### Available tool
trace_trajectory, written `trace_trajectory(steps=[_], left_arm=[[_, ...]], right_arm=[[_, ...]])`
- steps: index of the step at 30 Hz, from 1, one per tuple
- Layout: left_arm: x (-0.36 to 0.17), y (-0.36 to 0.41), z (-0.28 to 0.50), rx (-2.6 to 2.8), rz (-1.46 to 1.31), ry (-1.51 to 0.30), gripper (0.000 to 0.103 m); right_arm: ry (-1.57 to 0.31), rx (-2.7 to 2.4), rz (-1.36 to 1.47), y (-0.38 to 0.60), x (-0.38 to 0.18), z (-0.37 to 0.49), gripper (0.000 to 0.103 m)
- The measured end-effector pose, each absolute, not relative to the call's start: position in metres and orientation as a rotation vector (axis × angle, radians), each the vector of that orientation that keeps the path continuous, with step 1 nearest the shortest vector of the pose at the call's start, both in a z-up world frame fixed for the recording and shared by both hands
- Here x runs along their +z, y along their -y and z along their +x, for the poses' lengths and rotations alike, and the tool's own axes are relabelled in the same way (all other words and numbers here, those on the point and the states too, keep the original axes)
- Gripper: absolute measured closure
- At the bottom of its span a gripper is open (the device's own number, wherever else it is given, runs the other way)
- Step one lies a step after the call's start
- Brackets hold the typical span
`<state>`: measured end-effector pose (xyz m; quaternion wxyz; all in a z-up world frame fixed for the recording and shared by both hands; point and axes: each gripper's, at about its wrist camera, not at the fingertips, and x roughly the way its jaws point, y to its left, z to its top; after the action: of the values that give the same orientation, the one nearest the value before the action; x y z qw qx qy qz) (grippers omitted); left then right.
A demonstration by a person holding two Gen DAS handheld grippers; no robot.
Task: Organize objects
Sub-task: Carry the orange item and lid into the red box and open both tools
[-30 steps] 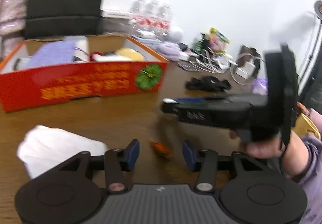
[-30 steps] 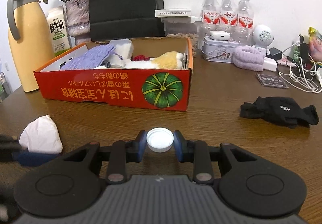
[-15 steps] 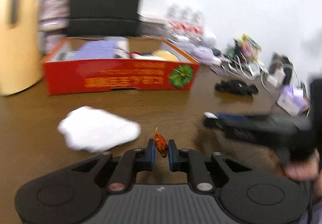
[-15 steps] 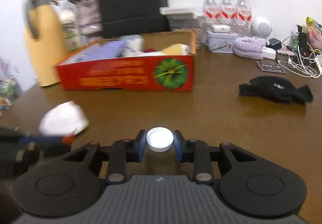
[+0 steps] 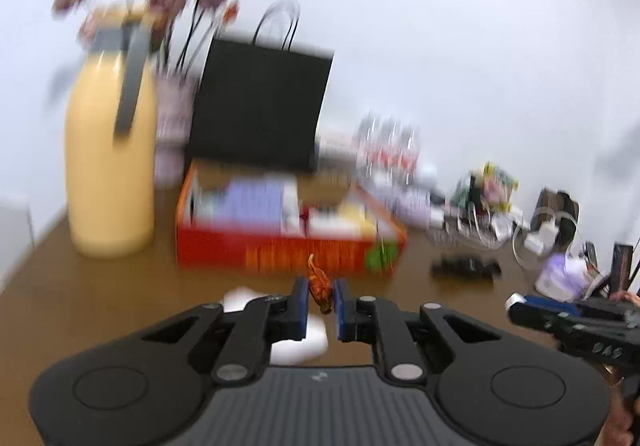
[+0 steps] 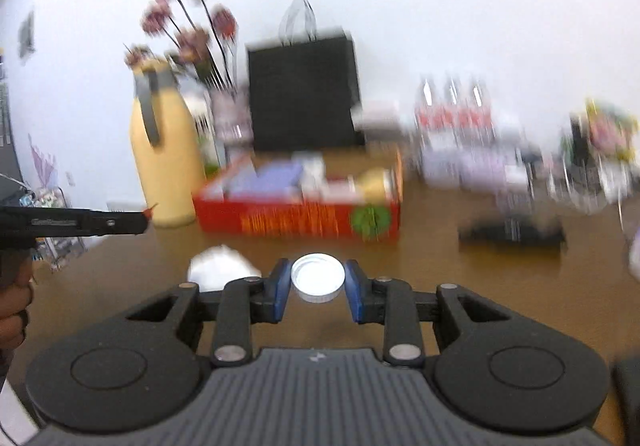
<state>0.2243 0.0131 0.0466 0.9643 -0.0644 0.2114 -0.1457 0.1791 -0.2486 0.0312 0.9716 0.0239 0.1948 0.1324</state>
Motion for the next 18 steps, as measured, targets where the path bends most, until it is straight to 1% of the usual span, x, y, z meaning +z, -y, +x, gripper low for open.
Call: trace_trajectory(steps=[3,4,6,8,11,14,18], left_arm=[[0.076,-0.022,0.264,-0.276,-0.096,-0.346,0.091],[0.084,-0.027,0.284,-0.272,-0.099,-0.345,0.091],[0.097,-0.032,0.327,-0.282,-0.105,-0.374,0.091],[0.101,-0.035,0.382,-0.287,-0.119,-0.449,0.091],[0.094,-0.031,0.467,-0.209,-0.073,-0.557,0.091],[0.072,-0.025,0.542,-0.144,-0.067,-0.674,0.091],[0.044,-0.015,0.602,-0.124,-0.100,-0.752,0.090]], right_arm=[[-0.316,0.276,-0.013,0.245,0.059,0.214,0.074],[-0.300,0.283,-0.026,0.243,0.068,0.230,0.074],[-0.289,0.306,-0.010,0.240,0.084,0.272,0.074],[-0.308,0.321,0.003,0.234,0.092,0.318,0.074],[-0.405,0.302,-0.005,0.220,0.089,0.409,0.074],[-0.551,0.283,0.066,0.219,0.065,0.497,0.074],[-0.682,0.227,0.144,0.219,0.027,0.576,0.073]])
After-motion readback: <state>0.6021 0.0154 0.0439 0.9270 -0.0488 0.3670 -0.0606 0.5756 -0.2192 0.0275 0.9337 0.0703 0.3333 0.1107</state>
